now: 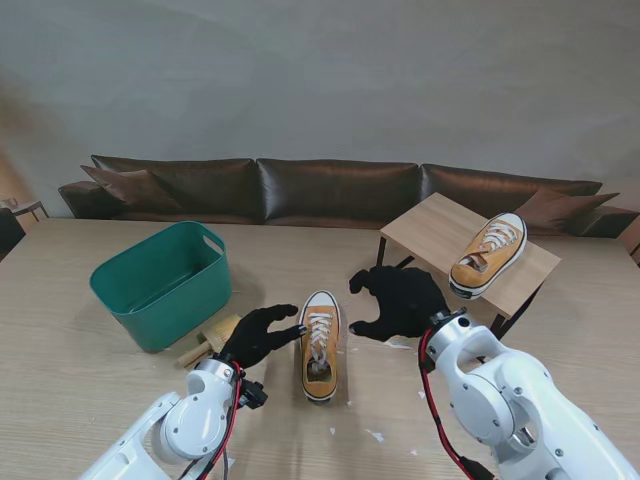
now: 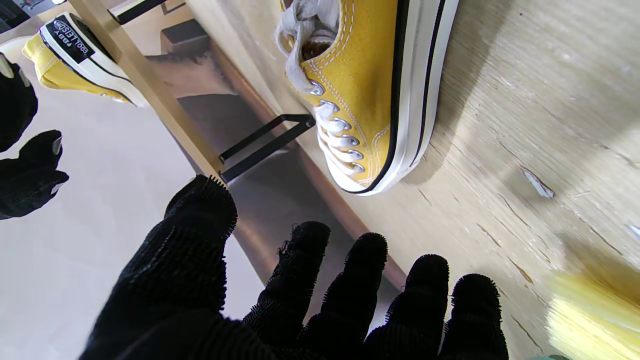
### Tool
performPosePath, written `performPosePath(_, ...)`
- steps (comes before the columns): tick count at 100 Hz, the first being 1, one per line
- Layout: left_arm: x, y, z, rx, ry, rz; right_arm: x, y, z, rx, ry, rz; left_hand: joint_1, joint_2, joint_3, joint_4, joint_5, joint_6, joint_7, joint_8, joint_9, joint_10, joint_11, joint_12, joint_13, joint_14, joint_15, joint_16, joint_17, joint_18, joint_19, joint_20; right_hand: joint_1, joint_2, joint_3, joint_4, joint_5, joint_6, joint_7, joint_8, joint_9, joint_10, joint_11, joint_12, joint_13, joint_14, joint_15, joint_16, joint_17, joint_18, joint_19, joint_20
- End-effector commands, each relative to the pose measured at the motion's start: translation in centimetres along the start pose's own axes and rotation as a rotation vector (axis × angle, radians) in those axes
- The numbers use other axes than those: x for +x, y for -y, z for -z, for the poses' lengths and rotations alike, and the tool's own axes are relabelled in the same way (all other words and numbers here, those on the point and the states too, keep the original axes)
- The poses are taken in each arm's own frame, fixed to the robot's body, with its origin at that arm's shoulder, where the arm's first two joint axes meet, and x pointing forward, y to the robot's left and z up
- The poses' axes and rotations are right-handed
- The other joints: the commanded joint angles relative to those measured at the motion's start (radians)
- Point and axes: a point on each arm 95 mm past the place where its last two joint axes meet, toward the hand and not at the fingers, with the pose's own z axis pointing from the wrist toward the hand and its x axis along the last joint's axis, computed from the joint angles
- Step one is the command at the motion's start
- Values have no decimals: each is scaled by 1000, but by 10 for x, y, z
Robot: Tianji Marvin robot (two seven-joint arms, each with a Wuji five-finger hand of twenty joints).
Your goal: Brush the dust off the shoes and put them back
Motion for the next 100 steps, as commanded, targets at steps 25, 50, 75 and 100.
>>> performPosePath(25,1,-5,-2,-30,10,16,-36,-38,-1,-5,138,131,21,32,-34,39,6,6,-1,3,12,1,5,5,8,19,-5,-1,-12,-5,-8,13,10,50,-94,44,-35,11,-56,-23,15,28,2,31,2,0,42,33,-140,27,1,40)
performPosePath(50,1,-6,-3,-36,18,21,-62,-59,4,-8,246,260,23,35,-36,39,7,5,0,3,11,1,5,5,6,21,-6,-1,-14,-6,-8,14,14,83,-178,61,-15,9,-90,-17,-24,19,75,131,-12,-23,93,53,-155,22,-6,45)
performPosePath(75,0,-6,-3,-36,21,24,-88,-71,9,54,354,374,26,36,-38,40,10,6,1,3,12,5,5,5,8,23,-6,0,-14,-6,-8,15,19,112,-283,88,18,20,-100,0,-46,13,128,213,-26,-33,110,62,-167,16,-11,50)
performPosePath(100,0,-7,-5,-41,26,36,-108,-67,13,99,423,426,26,39,-40,40,8,5,0,3,12,6,5,4,7,23,-7,0,-16,-7,-8,16,-26,68,-224,94,62,41,-87,21,-52,10,167,283,-28,-40,126,69,-170,15,-12,54)
